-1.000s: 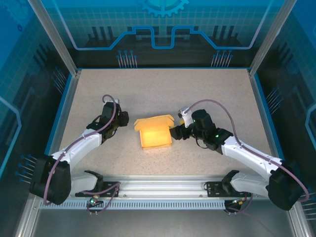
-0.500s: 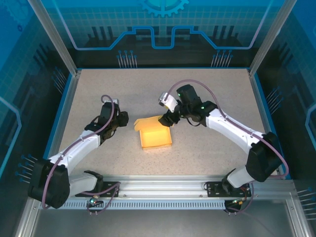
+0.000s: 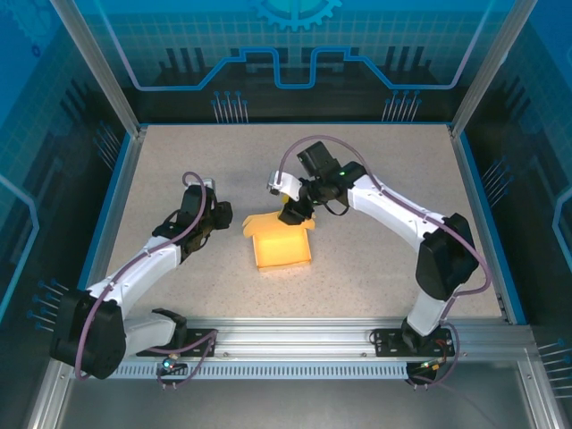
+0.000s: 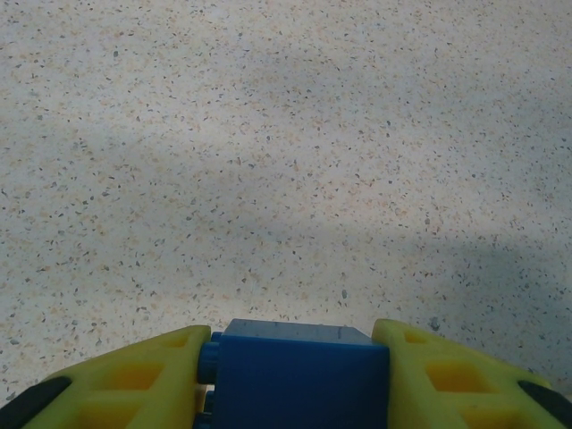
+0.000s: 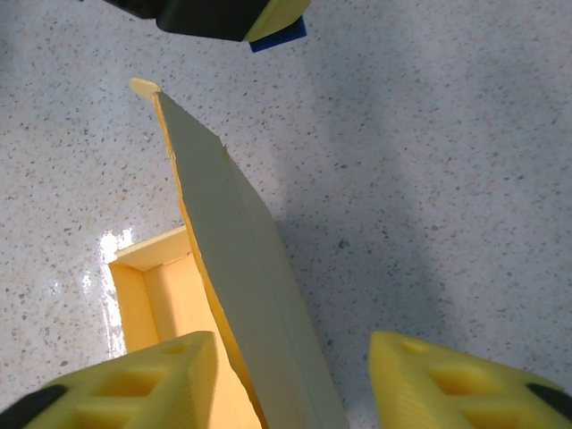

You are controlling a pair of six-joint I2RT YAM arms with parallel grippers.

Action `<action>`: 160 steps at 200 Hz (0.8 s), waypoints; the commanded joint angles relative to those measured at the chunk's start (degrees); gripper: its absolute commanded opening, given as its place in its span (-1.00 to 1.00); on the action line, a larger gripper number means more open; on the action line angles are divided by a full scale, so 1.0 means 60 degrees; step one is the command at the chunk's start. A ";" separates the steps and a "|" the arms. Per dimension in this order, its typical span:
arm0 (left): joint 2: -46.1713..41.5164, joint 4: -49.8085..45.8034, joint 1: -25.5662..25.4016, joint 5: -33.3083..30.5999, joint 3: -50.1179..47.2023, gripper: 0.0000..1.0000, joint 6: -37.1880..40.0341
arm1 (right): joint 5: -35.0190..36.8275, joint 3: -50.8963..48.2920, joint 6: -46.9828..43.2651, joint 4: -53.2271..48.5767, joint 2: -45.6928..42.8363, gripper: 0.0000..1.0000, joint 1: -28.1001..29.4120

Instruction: Fold the paper box

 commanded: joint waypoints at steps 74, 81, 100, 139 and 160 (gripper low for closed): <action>0.0053 -0.0057 0.0098 0.0170 0.0247 -0.11 0.0177 | 0.0637 0.0128 -0.0177 -0.0381 -0.0208 -0.54 -0.0041; 0.0067 -0.0057 0.0098 0.0196 0.0246 -0.11 0.0171 | 0.0717 0.0062 -0.0132 -0.0325 -0.0269 -0.56 -0.0082; 0.0065 -0.0057 0.0098 0.0214 0.0248 -0.11 0.0168 | 0.0873 -0.0102 -0.0011 -0.0212 -0.0460 -0.59 -0.0219; 0.0071 -0.0037 0.0099 0.0228 0.0249 -0.11 0.0168 | 0.1133 -0.0475 0.0209 -0.0017 -0.0875 -0.64 -0.0486; 0.0101 0.0001 0.0098 0.0251 0.0248 -0.11 0.0146 | 0.1446 -0.0670 0.0419 0.0044 -0.1032 -0.69 -0.0656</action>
